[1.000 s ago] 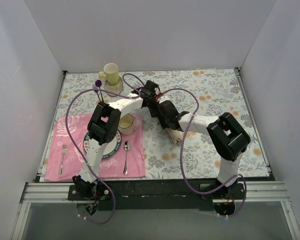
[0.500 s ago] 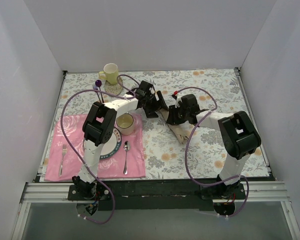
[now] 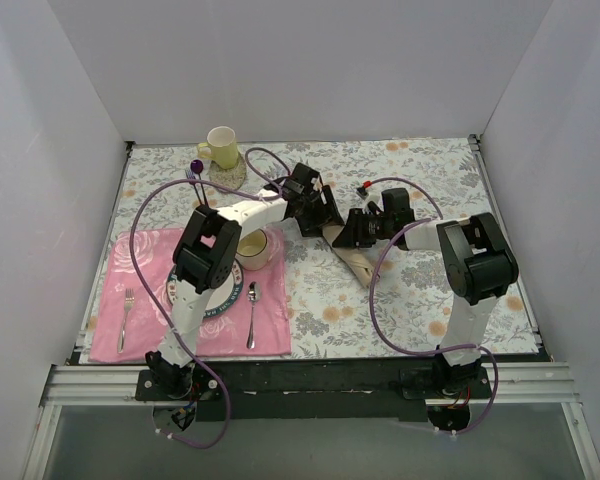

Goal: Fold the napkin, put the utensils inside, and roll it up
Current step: Roll the napkin with the utensil

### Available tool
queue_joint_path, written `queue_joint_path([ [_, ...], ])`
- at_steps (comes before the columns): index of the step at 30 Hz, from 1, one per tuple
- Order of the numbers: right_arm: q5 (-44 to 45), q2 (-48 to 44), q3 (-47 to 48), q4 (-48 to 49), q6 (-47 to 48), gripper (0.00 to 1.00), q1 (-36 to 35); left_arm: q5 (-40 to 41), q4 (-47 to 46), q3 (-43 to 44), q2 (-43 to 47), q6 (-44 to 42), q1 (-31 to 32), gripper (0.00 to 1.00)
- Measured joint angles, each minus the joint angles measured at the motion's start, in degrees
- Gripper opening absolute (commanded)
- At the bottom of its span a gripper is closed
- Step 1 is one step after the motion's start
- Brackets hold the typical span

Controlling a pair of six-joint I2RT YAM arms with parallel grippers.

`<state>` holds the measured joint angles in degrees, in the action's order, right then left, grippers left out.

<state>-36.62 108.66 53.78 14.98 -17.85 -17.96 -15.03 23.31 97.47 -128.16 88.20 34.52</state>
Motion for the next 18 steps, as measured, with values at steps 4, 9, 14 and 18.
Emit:
queue_joint_path([
  [4,-2.0,0.5,-0.1,1.1,-1.5,0.55,0.5,3.5,1.2,1.4,-1.0,-0.6,1.1,0.44],
  [9,-0.4,-1.0,0.0,-0.6,-0.5,0.72,-0.1,5.9,2.3,1.5,-1.1,-1.5,1.3,0.35],
  [14,13.5,-7.3,0.0,-8.9,4.7,0.84,-4.0,6.4,3.4,2.4,-1.6,-2.2,1.4,0.34],
  [18,28.3,-12.0,0.0,-13.3,8.3,0.88,-9.7,5.7,4.6,4.0,-2.4,-2.6,1.4,0.34],
])
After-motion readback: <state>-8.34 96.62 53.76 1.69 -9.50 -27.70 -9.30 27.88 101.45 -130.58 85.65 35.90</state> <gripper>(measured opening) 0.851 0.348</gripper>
